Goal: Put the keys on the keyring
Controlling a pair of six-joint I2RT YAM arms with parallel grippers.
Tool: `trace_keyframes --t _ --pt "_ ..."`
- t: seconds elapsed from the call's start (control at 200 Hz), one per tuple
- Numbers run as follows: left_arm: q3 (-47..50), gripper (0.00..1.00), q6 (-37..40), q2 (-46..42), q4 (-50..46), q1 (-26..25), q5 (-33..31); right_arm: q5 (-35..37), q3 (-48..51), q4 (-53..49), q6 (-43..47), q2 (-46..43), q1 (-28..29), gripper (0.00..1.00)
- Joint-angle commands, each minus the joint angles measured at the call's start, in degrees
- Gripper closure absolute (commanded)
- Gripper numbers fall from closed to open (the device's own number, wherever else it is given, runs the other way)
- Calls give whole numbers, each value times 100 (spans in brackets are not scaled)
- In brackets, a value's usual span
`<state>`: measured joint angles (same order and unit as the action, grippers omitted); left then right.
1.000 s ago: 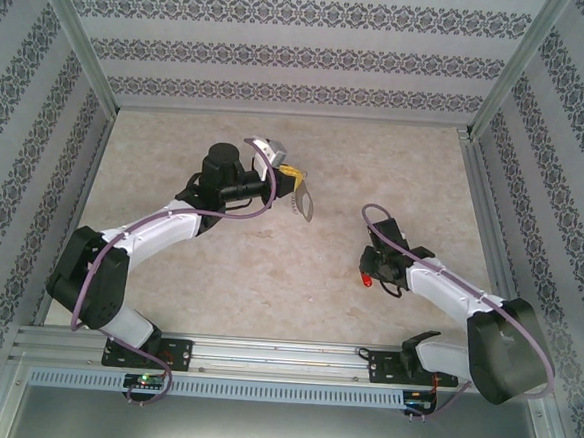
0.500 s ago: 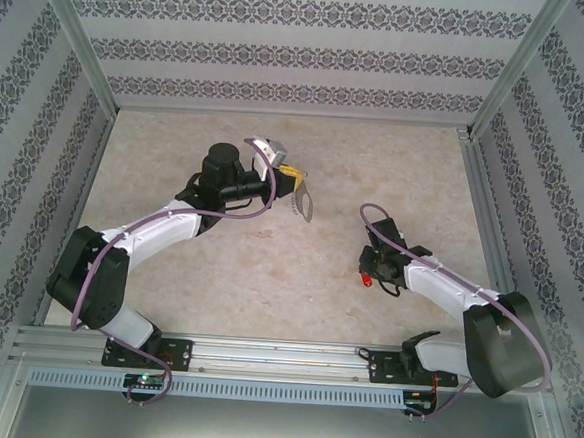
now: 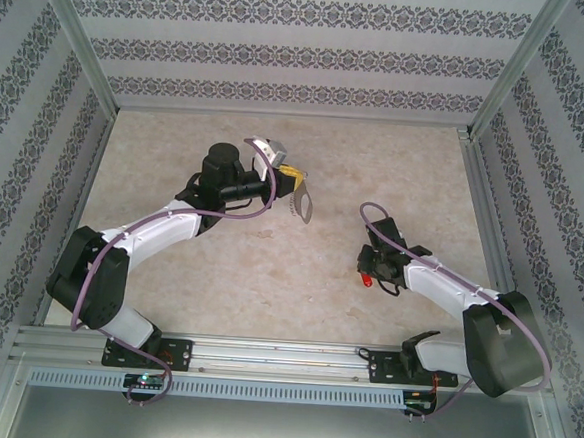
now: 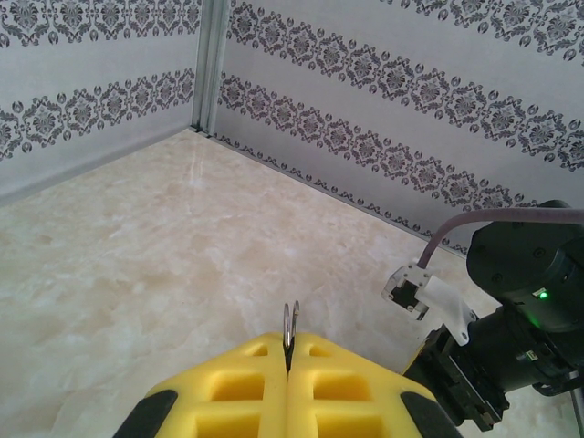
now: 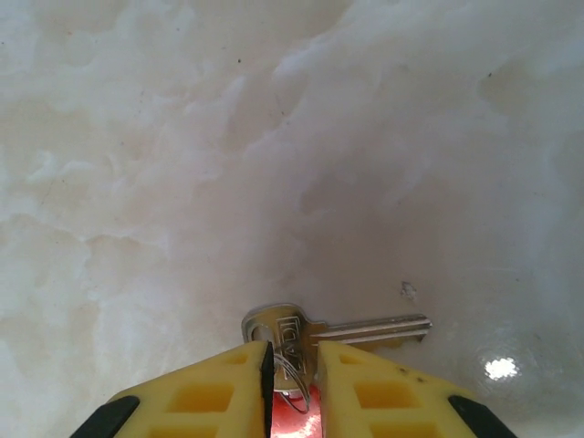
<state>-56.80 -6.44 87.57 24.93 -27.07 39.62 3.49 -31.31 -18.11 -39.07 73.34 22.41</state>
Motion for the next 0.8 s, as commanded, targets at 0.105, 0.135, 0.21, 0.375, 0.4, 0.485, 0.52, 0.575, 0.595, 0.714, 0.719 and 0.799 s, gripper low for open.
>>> trace_keyframes --t 0.105,0.135,0.21,0.375,0.4,0.485,0.52,0.575,0.595,0.714,0.719,0.799 --pt "-18 100 -11 -105 410 -66 160 -131 53 94 -4 -21 98 80" --pt "-16 100 -18 -94 408 -64 161 -139 55 93 3 -26 110 80" --pt "-21 100 -28 -93 416 -63 166 -155 63 71 4 -38 114 80" --pt "-38 100 -33 -85 438 -68 178 -167 98 49 4 -74 123 82" --pt "-34 100 -33 -88 442 -64 178 -161 105 52 0 -83 123 82" --pt "-48 100 -48 -74 451 -62 192 -141 116 18 -4 -109 125 83" --pt "-49 100 -51 -75 456 -63 200 -127 116 6 -13 -117 128 84" --pt "-50 100 -64 -81 475 -62 204 -111 116 -16 -5 -118 123 84" --pt "-47 100 -64 -69 478 -62 200 -111 116 -24 -6 -118 122 84" --pt "-43 100 -81 -65 497 -62 222 -84 108 -48 -4 -118 123 86" --pt "-47 100 -84 -65 496 -62 222 -80 108 -50 -9 -118 123 86" --pt "-46 100 -81 -63 506 -64 223 -81 99 -47 -5 -118 124 87"
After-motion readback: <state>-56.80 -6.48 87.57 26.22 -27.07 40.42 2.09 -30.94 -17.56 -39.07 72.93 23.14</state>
